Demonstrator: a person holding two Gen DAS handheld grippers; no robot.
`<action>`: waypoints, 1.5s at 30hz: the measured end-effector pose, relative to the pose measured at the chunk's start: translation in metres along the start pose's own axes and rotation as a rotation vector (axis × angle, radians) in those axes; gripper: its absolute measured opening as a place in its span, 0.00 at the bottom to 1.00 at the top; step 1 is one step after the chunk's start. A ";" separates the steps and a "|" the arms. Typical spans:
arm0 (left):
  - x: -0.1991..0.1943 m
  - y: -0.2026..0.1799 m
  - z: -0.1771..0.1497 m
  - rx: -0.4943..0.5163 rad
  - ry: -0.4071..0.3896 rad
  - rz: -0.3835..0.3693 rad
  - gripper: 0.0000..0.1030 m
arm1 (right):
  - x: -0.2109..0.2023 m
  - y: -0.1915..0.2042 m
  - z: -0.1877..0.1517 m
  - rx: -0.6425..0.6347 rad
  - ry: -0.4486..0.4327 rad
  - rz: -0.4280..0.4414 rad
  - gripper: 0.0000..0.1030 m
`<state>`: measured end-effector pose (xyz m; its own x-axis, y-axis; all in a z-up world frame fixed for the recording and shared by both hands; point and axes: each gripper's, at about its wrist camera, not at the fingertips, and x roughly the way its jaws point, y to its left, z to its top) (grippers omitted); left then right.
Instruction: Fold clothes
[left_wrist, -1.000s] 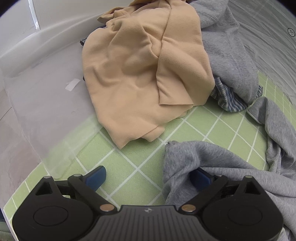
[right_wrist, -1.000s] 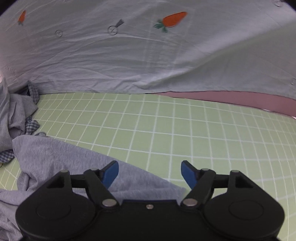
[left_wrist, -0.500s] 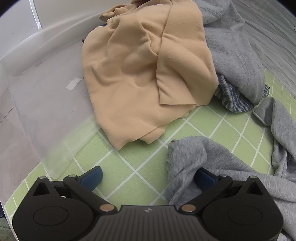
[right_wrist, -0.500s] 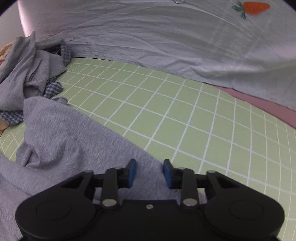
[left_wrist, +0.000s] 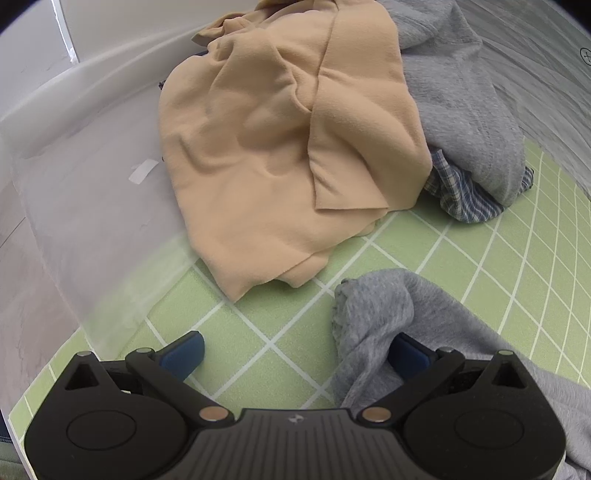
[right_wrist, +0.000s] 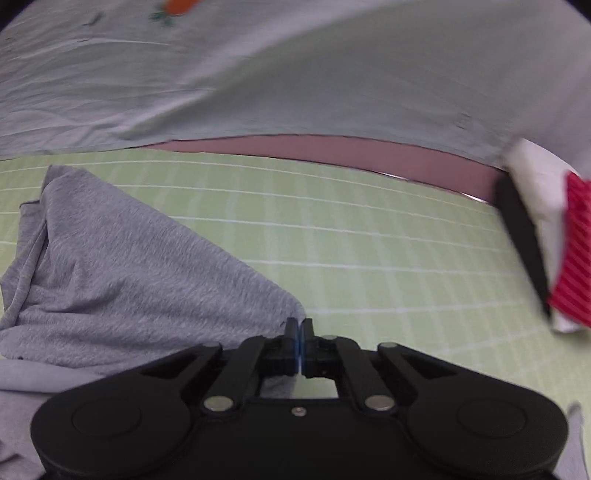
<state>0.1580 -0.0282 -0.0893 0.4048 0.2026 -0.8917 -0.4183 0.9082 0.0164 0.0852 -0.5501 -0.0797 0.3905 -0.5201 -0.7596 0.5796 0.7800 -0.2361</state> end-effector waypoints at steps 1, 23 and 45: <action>-0.001 0.000 0.000 0.001 -0.001 -0.001 1.00 | 0.000 -0.014 -0.005 0.026 0.017 -0.026 0.01; -0.007 -0.010 -0.001 0.002 0.013 0.000 1.00 | 0.067 -0.018 0.028 0.216 0.051 0.160 0.48; -0.009 -0.015 0.002 0.005 0.067 -0.012 0.98 | -0.069 -0.137 -0.115 0.561 0.039 -0.082 0.01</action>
<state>0.1624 -0.0428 -0.0800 0.3541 0.1665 -0.9203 -0.4094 0.9123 0.0075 -0.1036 -0.5811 -0.0650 0.3078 -0.5499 -0.7765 0.9022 0.4277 0.0548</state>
